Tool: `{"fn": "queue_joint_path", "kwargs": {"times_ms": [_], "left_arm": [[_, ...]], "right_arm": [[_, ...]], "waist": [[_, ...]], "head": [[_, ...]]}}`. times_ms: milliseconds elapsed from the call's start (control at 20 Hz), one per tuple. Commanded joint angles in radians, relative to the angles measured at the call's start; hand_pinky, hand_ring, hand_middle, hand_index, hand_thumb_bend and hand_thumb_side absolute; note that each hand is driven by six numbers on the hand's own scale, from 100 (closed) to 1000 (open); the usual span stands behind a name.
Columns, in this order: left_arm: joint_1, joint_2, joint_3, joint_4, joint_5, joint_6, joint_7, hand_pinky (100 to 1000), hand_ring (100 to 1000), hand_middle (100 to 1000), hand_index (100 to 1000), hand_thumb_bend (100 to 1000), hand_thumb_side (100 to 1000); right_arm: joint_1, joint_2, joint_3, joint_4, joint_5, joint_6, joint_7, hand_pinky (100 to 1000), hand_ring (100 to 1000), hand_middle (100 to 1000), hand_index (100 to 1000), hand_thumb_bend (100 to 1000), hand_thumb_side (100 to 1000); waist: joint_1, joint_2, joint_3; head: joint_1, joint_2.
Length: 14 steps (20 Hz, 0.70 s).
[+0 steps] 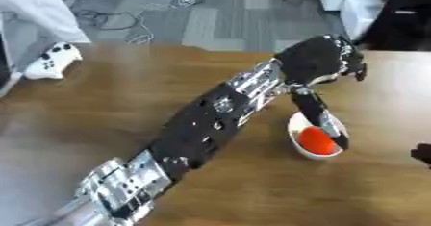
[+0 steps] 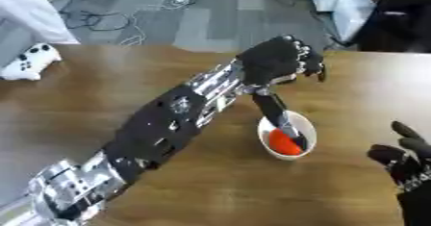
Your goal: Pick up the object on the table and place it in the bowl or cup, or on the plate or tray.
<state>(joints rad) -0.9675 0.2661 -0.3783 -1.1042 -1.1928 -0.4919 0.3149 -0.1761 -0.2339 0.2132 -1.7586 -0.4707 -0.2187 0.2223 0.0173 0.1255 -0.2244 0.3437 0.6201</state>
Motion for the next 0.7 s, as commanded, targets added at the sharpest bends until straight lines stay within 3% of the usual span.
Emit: {"fn": "queue_joint_path", "kwargs": {"times_ms": [50, 150, 200, 250, 400, 550, 700], "left_arm": [[-0.007, 0.023, 0.007, -0.003, 0.097, 0.006, -0.058, 629, 404, 393, 621, 869, 799], [0.015, 0.031, 0.004, 0.004, 0.252, 0.021, -0.131, 727, 459, 410, 649, 846, 763], [0.021, 0.039, 0.000, -0.006, 0.327, 0.033, -0.168, 718, 455, 409, 647, 847, 764], [0.036, 0.048, 0.000, -0.021, 0.406, 0.052, -0.196, 815, 482, 415, 669, 806, 751], [0.095, 0.092, -0.007, -0.102, 0.680, 0.140, -0.245, 912, 502, 419, 691, 753, 749], [0.174, 0.139, 0.000, -0.211, 0.886, 0.224, -0.238, 1000, 516, 431, 711, 682, 733], [0.273, 0.174, 0.018, -0.313, 1.009, 0.284, -0.197, 1000, 519, 436, 714, 674, 718]], "right_arm": [[0.006, -0.021, -0.019, -0.004, 0.012, -0.010, -0.015, 776, 721, 885, 742, 100, 875], [0.012, -0.026, -0.030, 0.009, 0.034, -0.016, -0.036, 779, 734, 884, 742, 100, 862], [0.014, -0.027, -0.033, 0.015, 0.049, -0.018, -0.047, 779, 731, 884, 742, 100, 864], [0.015, -0.028, -0.038, 0.022, 0.066, -0.020, -0.060, 789, 767, 885, 739, 100, 840], [0.014, -0.028, -0.053, 0.041, 0.145, -0.022, -0.100, 820, 818, 903, 743, 100, 809], [0.004, -0.024, -0.060, 0.054, 0.222, -0.025, -0.124, 867, 874, 931, 759, 100, 778], [-0.010, -0.016, -0.062, 0.073, 0.296, -0.022, -0.133, 876, 883, 936, 765, 100, 767]], "waist": [[0.001, -0.028, 0.020], [0.003, -0.043, 0.054], [0.004, -0.048, 0.065], [0.004, -0.054, 0.083], [0.004, -0.068, 0.129], [0.001, -0.073, 0.165], [0.000, -0.073, 0.190]], "head": [[-0.009, 0.003], [-0.026, -0.004], [-0.032, -0.007], [-0.042, -0.012], [-0.074, -0.023], [-0.099, -0.044], [-0.117, -0.061]]}}
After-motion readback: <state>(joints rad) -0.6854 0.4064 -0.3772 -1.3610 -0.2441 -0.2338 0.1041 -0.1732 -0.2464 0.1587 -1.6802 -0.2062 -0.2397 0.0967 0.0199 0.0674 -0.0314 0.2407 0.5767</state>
